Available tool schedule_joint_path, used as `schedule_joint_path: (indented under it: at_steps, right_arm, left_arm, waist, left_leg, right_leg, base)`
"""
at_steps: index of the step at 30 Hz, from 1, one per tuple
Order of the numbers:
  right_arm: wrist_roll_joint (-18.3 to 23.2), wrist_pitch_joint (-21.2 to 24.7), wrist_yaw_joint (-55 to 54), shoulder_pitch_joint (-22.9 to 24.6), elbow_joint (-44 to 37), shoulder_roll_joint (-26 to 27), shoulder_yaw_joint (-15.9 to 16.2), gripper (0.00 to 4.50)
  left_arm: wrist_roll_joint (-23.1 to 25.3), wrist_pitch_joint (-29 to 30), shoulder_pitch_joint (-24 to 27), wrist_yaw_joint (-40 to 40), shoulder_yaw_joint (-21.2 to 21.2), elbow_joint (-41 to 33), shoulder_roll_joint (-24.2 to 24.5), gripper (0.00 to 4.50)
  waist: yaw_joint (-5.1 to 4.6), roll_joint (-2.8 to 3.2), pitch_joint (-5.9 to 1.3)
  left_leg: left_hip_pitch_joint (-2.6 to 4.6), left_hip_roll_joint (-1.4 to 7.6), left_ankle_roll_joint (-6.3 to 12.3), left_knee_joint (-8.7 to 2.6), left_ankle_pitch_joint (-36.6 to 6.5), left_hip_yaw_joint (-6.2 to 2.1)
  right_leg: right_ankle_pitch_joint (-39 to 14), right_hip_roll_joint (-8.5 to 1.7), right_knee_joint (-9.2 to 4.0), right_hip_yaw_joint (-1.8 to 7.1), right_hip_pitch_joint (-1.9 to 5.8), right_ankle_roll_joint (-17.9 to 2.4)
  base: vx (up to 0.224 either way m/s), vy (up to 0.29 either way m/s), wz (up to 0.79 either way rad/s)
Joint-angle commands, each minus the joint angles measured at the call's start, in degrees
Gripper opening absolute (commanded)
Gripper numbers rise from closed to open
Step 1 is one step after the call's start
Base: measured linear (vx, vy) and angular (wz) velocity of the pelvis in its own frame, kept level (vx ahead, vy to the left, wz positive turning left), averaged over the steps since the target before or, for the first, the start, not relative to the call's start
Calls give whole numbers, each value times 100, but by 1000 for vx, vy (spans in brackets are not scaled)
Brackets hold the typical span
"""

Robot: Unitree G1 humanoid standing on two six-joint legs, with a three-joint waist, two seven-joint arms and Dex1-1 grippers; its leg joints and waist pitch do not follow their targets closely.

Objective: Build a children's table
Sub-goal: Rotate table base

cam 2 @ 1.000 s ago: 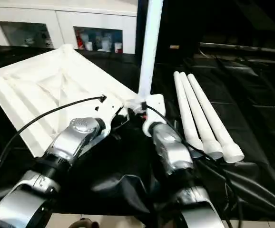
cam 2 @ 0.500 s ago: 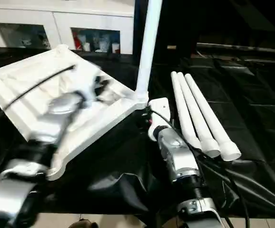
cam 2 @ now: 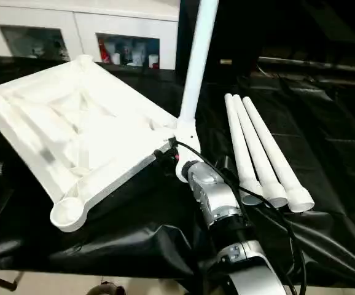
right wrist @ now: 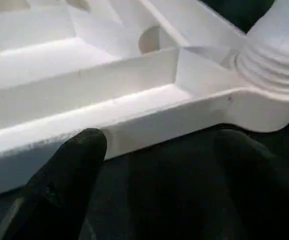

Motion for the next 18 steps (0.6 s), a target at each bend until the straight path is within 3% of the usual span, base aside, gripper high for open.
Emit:
schedule_joint_path:
  at_steps: [1,4,9,12,16,17,18]
  right_arm:
    - [-39,-21,27,-96,107,21,11,388]
    - [-26,-19,56,-174,192,53,1,388]
    - [-79,-48,94,-162,72,3,62,388]
    - [-37,70,107,-79,-379,-69,40,388]
    - [-102,1050,-41,108,-1306,-299,9,388]
    - [-85,1610,45,226,-1832,-502,18,388]
    - [-51,1755,69,277,-2038,-580,-28,388]
  left_arm:
    - [-115,334,42,-379,-274,-287,-31,144]
    - [-285,1049,316,-984,-548,-741,47,144]
    - [-684,1555,624,-1699,-860,-1452,240,144]
    - [-1003,1939,876,-2412,-1266,-2084,518,144]
    - [-1298,1879,1038,-3010,-1648,-2703,642,144]
    - [-1385,1903,973,-3110,-1780,-2895,521,144]
    - [-1413,1891,912,-3107,-1834,-2907,421,144]
  waist:
    - [-26,154,-328]
    - [-60,166,-335]
    - [-52,143,-336]
    - [-33,159,-342]
    - [-29,145,-319]
    - [-16,152,-312]
    - [-17,151,-313]
  left_leg:
    - [213,357,-422,-545,-2168,-205]
    - [171,353,-440,-551,-2179,-220]
    - [190,343,-360,-544,-2031,-192]
    - [197,353,-384,-546,-1967,-193]
    - [201,344,-380,-572,-1916,-186]
    - [217,340,-403,-569,-1923,-175]
    - [224,341,-427,-570,-1935,-172]
  right_leg:
    - [-1758,-527,-451,339,103,-863]
    - [-1713,-535,-433,339,143,-879]
    - [-1608,-510,-449,345,129,-909]
    - [-1538,-505,-417,340,129,-913]
    - [-1582,-464,-426,348,134,-774]
    - [-1600,-455,-432,356,113,-741]
    - [-1603,-445,-427,357,124,-713]
  base:
    - [0,0,0]
    - [0,0,0]
    - [0,0,0]
    - [0,0,0]
    - [0,0,0]
    - [0,0,0]
    - [0,0,0]
